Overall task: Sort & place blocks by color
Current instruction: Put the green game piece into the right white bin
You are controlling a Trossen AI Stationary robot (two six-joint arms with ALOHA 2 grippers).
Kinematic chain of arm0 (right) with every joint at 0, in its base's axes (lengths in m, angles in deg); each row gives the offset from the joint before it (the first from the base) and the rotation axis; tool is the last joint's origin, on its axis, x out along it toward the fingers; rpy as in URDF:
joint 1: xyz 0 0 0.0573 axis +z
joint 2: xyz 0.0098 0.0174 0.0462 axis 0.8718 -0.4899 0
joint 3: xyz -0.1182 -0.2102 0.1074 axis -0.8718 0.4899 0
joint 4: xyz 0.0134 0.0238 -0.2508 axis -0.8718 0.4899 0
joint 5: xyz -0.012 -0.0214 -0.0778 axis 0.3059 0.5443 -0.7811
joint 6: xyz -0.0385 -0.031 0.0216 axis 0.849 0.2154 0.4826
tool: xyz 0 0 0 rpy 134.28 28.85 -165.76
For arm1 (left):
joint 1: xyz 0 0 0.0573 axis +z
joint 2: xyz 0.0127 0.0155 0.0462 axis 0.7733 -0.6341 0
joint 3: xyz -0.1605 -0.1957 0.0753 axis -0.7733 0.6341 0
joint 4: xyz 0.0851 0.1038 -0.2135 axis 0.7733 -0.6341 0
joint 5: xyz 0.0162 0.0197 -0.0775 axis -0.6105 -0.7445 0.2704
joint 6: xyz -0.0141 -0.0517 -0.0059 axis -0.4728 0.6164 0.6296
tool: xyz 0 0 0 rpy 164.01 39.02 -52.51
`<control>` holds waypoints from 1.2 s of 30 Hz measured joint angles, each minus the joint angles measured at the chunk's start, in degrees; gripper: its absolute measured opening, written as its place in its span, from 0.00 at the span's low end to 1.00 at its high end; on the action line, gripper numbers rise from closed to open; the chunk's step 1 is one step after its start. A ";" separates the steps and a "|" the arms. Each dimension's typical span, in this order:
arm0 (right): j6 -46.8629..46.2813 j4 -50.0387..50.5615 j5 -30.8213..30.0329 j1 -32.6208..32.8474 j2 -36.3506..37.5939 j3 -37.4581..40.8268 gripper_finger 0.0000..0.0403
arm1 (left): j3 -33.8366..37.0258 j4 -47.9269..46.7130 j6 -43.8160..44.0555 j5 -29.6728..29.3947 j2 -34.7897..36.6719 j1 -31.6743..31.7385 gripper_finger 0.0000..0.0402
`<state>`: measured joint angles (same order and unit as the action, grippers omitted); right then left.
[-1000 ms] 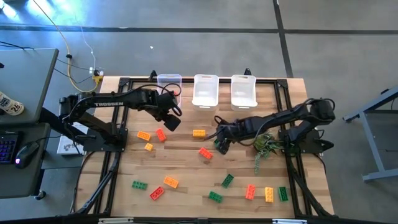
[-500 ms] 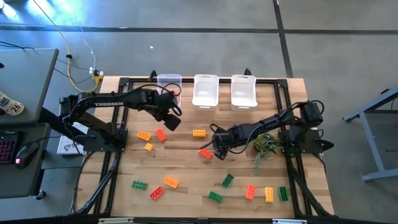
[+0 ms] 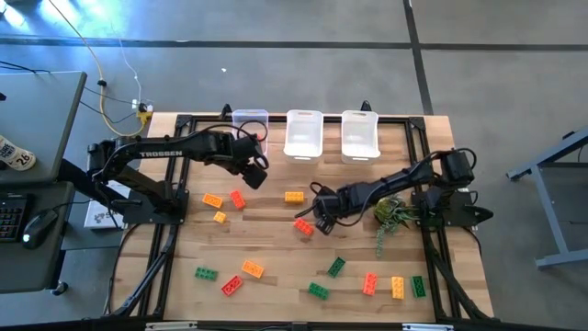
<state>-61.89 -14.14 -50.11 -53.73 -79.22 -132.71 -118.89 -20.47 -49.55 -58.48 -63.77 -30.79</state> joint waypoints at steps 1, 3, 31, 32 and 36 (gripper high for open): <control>-0.47 -0.07 0.05 -0.26 0.04 0.00 0.31 | 0.00 0.51 -0.80 -0.84 0.00 0.00 0.47; -0.61 -0.23 0.68 -0.84 0.15 0.00 0.25 | 0.00 2.01 -1.62 -1.87 0.00 0.00 0.47; 0.52 17.75 -12.74 -15.72 7.41 -15.90 0.25 | 0.01 18.74 -23.21 0.17 0.00 2.25 0.47; 1.02 19.50 -13.83 -16.57 7.41 -17.10 0.26 | 0.00 18.75 -23.25 0.29 0.00 2.23 0.47; 2.97 25.86 -18.46 -20.38 7.43 -21.26 0.26 | 0.00 18.72 -23.26 0.48 0.00 2.21 0.47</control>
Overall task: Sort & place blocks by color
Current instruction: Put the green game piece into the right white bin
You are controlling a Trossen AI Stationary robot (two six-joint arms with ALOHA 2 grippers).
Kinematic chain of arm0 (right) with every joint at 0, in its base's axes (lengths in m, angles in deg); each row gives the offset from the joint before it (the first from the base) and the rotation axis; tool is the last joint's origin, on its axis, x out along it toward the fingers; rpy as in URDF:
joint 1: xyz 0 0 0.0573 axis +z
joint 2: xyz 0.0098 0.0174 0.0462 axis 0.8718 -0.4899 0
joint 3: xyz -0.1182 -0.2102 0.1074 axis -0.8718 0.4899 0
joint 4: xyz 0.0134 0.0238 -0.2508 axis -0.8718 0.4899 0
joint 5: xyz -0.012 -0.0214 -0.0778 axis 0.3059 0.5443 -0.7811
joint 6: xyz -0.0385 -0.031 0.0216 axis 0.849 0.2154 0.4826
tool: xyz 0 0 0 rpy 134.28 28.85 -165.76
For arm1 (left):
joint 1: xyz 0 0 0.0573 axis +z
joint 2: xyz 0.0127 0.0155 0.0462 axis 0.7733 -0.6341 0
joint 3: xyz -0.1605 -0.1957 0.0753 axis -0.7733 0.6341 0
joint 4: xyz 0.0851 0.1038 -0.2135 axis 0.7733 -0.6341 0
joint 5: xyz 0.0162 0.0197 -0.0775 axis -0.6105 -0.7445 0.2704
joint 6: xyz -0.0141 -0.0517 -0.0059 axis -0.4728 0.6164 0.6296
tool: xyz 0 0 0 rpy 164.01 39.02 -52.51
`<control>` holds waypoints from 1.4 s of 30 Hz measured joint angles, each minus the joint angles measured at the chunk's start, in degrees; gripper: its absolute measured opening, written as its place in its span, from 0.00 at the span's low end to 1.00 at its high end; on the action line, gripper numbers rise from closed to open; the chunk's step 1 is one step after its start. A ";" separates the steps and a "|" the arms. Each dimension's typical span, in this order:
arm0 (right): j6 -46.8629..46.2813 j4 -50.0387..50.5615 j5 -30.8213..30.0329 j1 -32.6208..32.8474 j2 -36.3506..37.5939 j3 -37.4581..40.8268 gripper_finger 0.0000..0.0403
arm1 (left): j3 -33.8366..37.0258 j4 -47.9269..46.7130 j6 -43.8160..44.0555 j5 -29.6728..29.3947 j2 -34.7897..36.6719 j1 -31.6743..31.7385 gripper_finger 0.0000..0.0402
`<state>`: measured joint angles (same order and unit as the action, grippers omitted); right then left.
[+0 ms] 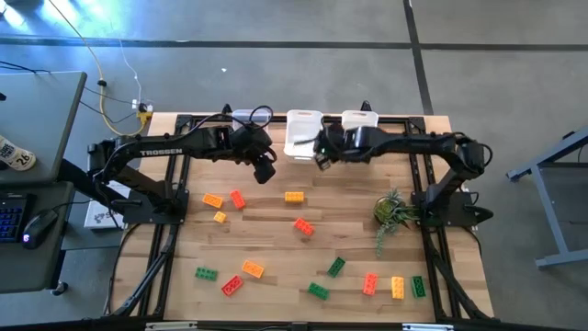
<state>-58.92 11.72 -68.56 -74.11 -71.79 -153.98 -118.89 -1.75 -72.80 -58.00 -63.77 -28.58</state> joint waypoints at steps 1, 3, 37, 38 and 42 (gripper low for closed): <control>0.16 1.52 -0.79 -1.02 0.00 -0.89 0.26 | 0.02 0.00 0.00 0.00 0.00 0.00 0.47; 0.96 4.31 -1.82 -3.35 0.00 -2.38 0.26 | 0.00 0.00 0.02 -0.01 0.00 0.00 0.47; 25.00 9.85 22.78 -26.34 -12.88 -3.07 0.26 | 0.02 7.83 -1.03 5.88 0.00 0.00 0.52; 25.33 9.82 22.78 -26.34 -13.26 -3.06 0.26 | 0.02 7.82 -1.03 5.88 0.00 -0.04 0.53; 25.64 9.84 23.61 -26.44 -14.07 -3.06 0.26 | 0.01 7.81 -1.00 5.88 0.00 -0.12 0.59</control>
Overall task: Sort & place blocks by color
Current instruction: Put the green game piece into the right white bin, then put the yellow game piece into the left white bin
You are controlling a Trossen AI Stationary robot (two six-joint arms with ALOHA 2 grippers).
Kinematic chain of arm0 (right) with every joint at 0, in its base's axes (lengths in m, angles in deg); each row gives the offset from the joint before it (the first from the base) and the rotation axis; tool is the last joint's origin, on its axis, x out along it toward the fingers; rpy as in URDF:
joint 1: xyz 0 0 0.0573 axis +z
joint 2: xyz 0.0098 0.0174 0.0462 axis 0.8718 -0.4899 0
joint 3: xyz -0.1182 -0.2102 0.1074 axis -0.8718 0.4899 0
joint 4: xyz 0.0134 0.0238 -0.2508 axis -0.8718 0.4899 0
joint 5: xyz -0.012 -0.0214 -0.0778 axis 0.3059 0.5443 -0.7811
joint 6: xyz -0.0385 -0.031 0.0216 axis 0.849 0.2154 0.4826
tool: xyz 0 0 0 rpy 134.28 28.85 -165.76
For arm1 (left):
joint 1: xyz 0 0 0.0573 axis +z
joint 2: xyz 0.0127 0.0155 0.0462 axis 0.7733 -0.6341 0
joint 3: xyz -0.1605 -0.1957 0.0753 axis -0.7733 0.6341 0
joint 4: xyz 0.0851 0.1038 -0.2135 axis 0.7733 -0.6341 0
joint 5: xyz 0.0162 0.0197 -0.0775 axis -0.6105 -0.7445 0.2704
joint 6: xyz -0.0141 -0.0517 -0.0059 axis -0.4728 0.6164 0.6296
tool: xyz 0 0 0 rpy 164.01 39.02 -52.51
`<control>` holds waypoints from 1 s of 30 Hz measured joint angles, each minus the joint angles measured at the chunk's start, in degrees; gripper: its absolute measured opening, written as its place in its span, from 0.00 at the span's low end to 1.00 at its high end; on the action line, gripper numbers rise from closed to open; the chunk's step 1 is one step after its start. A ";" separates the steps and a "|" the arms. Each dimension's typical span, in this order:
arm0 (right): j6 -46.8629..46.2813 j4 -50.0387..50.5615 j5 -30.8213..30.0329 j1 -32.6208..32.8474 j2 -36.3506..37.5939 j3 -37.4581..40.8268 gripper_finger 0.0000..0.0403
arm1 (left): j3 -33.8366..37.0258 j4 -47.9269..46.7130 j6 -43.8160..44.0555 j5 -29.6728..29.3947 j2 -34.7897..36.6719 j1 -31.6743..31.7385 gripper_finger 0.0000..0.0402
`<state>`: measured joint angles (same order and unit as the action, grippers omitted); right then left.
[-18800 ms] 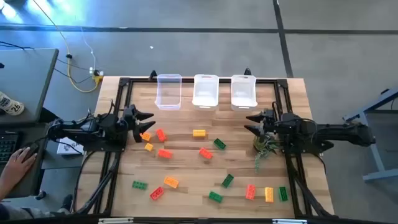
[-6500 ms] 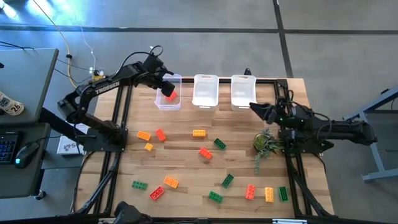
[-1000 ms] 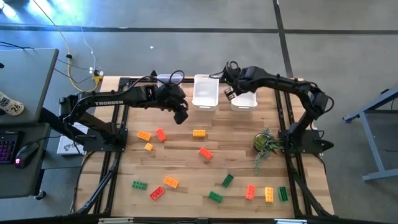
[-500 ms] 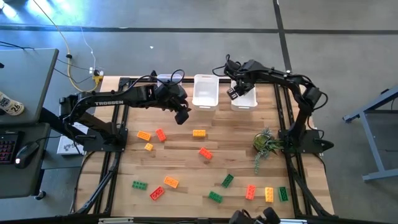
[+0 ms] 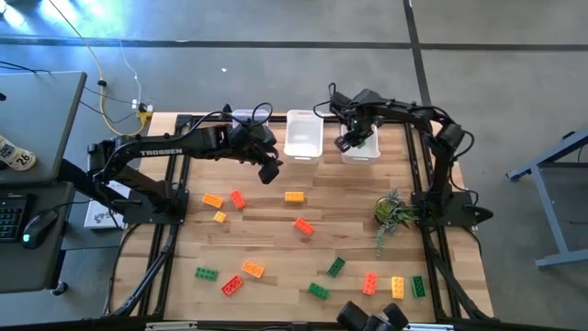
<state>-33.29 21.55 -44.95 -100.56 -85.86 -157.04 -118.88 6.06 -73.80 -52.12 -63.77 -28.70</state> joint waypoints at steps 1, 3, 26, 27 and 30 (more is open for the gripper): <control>0.13 0.00 0.11 0.00 -0.16 0.00 0.26 | 0.01 0.00 0.12 0.00 0.00 -0.08 0.61; 0.81 -0.01 0.09 0.00 -0.20 0.00 0.27 | 0.01 0.01 0.83 0.00 0.00 -0.24 0.62; 5.50 -0.04 -2.56 0.18 -0.18 0.00 0.40 | 0.01 0.03 -1.32 -0.28 0.00 -3.71 0.62; 5.49 -0.04 -2.56 0.19 -0.18 0.00 0.42 | -0.01 0.03 -1.78 -0.24 0.00 -3.79 0.62; 5.45 0.06 -2.56 0.17 -0.18 0.00 0.46 | 0.01 0.05 -2.00 -0.17 0.00 -3.99 0.62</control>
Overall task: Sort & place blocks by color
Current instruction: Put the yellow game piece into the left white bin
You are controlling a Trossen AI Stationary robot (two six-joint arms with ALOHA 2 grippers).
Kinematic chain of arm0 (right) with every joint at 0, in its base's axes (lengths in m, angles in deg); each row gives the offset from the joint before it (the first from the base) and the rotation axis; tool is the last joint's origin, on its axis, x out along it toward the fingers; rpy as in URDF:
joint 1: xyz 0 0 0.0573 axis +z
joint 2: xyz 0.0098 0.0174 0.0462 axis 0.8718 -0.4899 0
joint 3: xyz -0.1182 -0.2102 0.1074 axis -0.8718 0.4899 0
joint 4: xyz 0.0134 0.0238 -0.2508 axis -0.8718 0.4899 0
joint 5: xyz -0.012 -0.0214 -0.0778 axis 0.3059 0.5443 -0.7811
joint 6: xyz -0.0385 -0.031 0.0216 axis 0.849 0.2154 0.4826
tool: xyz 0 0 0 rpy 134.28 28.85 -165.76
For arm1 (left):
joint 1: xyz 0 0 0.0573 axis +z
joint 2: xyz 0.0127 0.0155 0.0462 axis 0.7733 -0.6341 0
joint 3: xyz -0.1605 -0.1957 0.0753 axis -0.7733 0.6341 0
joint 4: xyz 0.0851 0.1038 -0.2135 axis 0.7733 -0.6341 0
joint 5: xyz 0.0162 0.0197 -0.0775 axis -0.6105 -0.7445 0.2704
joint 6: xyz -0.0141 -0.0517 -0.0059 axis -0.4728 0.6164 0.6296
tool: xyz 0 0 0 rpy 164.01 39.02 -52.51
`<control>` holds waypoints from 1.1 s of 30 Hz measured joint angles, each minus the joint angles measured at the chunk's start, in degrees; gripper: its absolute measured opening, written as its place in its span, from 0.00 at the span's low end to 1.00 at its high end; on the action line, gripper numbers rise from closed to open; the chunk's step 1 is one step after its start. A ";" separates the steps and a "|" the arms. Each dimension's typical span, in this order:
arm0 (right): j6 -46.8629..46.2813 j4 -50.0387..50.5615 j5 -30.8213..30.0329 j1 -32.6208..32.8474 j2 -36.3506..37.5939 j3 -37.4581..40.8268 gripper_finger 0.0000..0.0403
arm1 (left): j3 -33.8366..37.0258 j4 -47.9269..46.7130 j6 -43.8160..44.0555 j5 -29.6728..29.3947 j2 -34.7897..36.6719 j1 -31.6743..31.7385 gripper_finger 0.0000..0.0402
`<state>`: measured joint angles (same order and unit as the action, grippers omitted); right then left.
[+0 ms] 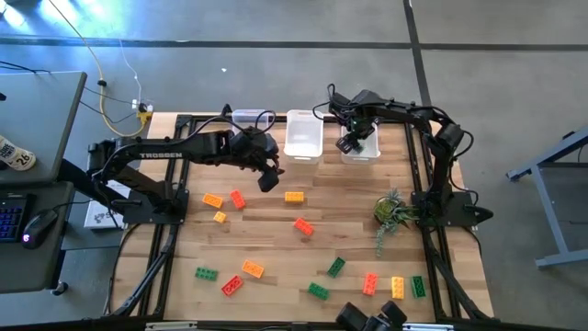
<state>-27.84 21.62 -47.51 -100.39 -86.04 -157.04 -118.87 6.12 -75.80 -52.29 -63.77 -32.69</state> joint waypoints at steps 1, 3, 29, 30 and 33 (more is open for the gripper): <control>-0.04 0.08 0.00 0.00 0.00 0.00 0.47 | 0.00 0.00 -0.09 0.02 0.00 -0.09 0.62; -1.15 0.38 -0.02 0.01 0.04 0.00 0.50 | 0.00 0.00 -0.92 0.12 0.00 -0.38 0.62; -18.04 -0.82 2.54 4.96 12.21 -0.02 0.53 | 0.00 5.26 -14.58 0.99 -13.50 -3.89 0.62; -18.38 -0.89 2.42 5.35 12.38 -0.02 0.53 | 0.00 5.78 -14.58 1.03 -14.34 -3.89 0.62; -19.47 -0.86 2.36 6.40 12.83 -0.03 0.53 | 0.00 6.62 -14.58 1.00 -16.90 -3.89 0.62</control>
<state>-47.31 20.76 -45.15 -93.98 -73.21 -157.07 -118.87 12.74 -90.37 -51.29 -80.67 -36.58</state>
